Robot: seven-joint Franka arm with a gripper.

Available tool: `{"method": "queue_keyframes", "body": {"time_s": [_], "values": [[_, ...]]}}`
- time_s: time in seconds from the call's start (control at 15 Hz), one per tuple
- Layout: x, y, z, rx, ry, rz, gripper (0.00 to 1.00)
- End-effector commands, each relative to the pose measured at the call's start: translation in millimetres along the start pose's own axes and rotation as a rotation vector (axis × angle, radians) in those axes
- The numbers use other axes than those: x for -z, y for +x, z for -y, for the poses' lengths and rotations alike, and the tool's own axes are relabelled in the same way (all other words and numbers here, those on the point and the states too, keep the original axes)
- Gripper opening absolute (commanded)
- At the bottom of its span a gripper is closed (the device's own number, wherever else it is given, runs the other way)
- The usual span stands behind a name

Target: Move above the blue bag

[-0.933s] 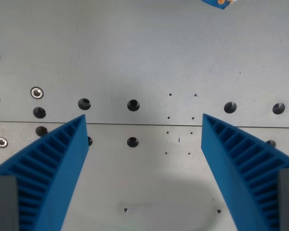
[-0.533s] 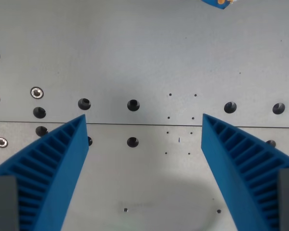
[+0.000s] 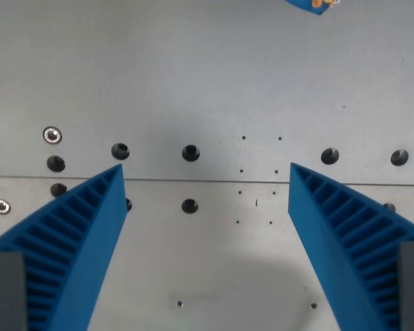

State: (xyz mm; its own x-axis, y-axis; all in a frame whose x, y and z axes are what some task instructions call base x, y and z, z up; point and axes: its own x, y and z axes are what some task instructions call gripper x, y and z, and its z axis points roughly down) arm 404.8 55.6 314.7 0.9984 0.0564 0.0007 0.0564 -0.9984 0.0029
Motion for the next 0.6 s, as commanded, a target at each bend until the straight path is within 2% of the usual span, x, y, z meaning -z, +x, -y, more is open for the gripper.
{"method": "queue_keyframes", "body": {"time_s": [0.07, 0.6], "values": [[-4.2, 11.9, -6.5, -0.004, -0.004, 0.0, 1.0], [-22.0, 44.7, -22.0, 0.001, -0.011, 0.027, 1.0]]}}
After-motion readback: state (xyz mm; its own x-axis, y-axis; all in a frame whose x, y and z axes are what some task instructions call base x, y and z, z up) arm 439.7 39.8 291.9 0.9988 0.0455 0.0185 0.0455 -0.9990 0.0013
